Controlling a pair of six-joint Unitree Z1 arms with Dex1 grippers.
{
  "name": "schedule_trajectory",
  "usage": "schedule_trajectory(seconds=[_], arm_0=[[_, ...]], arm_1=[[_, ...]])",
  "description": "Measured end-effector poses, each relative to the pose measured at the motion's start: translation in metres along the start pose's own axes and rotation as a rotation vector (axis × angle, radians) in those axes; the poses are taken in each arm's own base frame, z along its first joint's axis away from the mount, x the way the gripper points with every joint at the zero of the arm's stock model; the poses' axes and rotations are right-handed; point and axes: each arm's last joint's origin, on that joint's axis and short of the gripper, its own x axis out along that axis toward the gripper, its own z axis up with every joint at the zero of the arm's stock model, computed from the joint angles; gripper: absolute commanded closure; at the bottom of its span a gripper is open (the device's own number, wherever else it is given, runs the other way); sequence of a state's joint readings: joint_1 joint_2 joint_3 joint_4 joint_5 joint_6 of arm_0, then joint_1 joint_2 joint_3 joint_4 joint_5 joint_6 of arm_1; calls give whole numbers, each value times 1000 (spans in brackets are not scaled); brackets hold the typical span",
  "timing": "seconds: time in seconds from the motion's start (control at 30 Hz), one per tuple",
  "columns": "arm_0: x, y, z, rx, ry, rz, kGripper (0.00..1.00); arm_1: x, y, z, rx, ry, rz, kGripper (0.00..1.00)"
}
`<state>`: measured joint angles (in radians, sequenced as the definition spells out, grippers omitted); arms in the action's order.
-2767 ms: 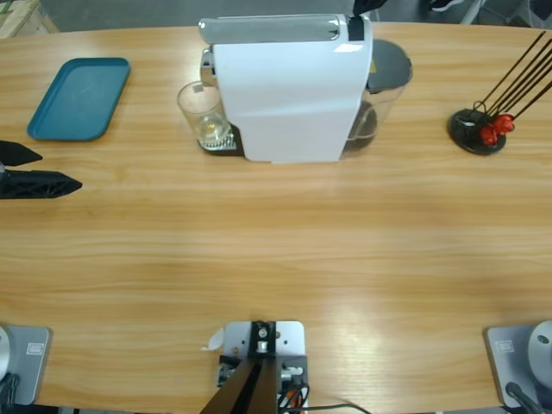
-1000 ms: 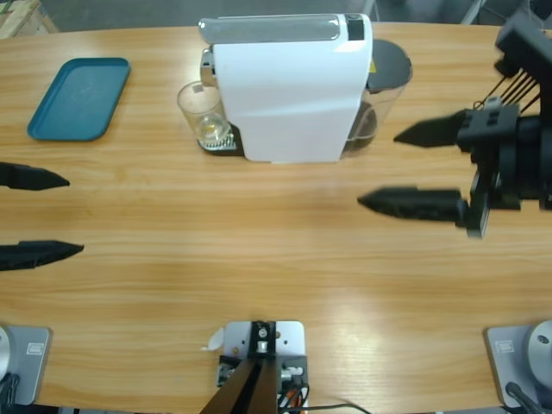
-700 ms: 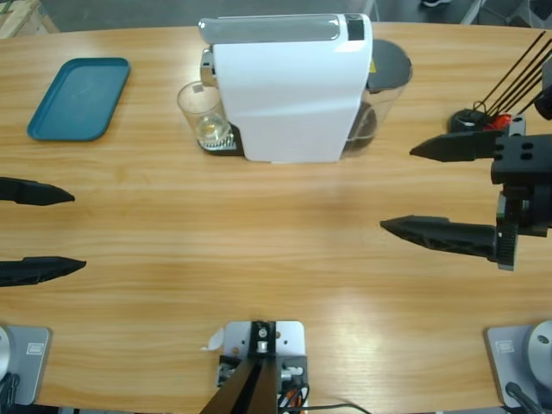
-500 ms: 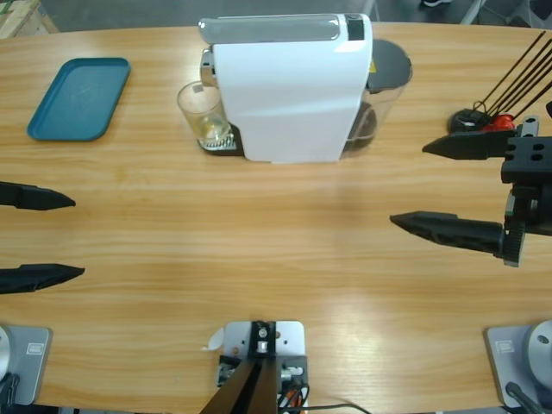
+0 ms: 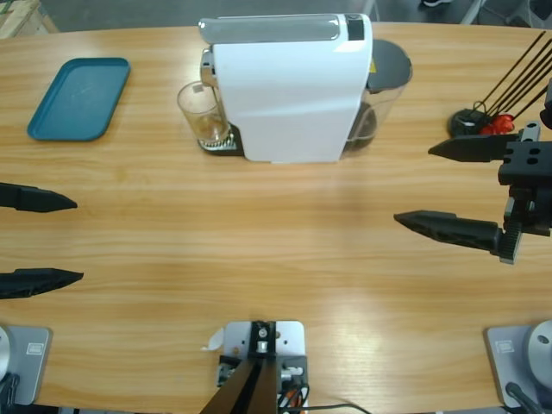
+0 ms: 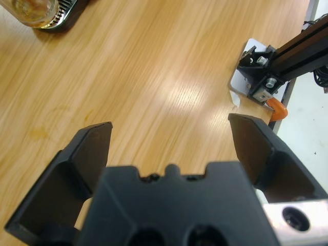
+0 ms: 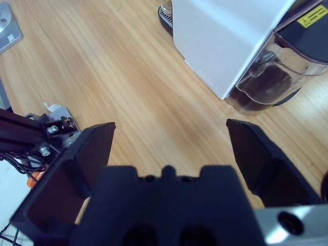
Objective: Pour coffee
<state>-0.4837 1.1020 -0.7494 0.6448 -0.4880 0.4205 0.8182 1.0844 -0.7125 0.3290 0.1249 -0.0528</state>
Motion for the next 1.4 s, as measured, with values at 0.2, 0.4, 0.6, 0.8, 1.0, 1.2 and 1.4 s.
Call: schedule_trajectory(seconds=[0.2, 0.4, 0.6, 0.8, 1.0, 1.2, 1.4], arm_0=[[1, 0, -1, 0, -1, -3, 9], [1, 0, -1, 0, -1, -4, 9], [-6, -4, 1, -2, -1, -12, 9], [-22, -8, 14, -12, 3, -31, 4], [-22, -10, 14, -15, -8, -67, 0], [-21, -10, 6, -12, -9, -18, 0], [-30, 3, -4, -37, -58, 231, 0]], arm_1=[[0, 0, 0, 0, 1, 0, 0], [0, 0, -2, -1, 13, 0, 0], [-3, 1, -5, 1, 39, 1, 0], [-6, -2, 0, 23, 16, -46, 0], [-7, -2, 3, 32, 3, -50, 0], [-7, -2, 4, 31, 0, -50, 0], [-7, -2, 4, 30, -1, -49, 4]])
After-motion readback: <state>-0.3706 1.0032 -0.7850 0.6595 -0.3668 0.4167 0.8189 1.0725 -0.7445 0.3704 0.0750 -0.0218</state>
